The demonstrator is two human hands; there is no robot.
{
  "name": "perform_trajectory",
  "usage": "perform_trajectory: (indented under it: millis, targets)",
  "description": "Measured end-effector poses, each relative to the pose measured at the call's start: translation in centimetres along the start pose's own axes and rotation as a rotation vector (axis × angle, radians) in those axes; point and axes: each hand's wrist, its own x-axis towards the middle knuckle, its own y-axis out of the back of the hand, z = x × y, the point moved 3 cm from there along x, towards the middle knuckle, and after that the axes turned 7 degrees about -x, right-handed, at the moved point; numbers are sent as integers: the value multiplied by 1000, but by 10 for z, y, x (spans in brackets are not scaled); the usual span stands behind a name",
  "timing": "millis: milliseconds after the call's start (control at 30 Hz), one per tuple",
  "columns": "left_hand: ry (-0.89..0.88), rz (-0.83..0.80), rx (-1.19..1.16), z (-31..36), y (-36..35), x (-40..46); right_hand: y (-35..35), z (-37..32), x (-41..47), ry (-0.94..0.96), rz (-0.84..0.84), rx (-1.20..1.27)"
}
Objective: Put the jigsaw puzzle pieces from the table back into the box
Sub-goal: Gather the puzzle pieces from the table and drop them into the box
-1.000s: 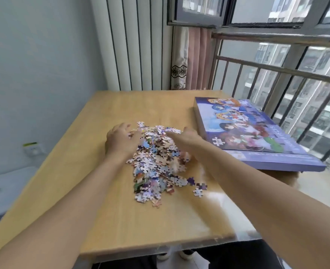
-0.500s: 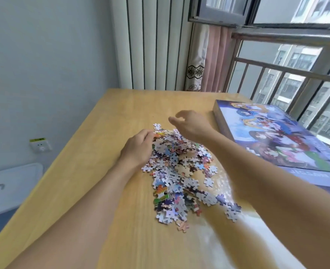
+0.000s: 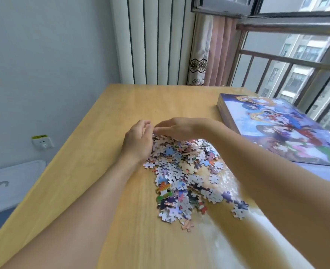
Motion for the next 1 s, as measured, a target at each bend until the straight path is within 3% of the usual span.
perform_trajectory:
  millis: [133,267,367,500,800,1000]
  targets:
    - [-9,-186,156,-3,-11,-6,1,15,-46,-181,212,-120]
    - [-13,-278,226,-3,-14,-9,-17,28,-77,-334,100,-41]
    - [-42,-272,119,3,-15,-10,-30,32,-74,-313,114,-69]
    - [-51,-265,-27,4,-17,-10,-29,32,-68,-219,261,-96]
    - [-86,-167,-13,4,-13,-11,-24,26,-79,-172,479,-260]
    - [-146,-190,34,6,-17,-13,-28,34,-80,-177,384,-307]
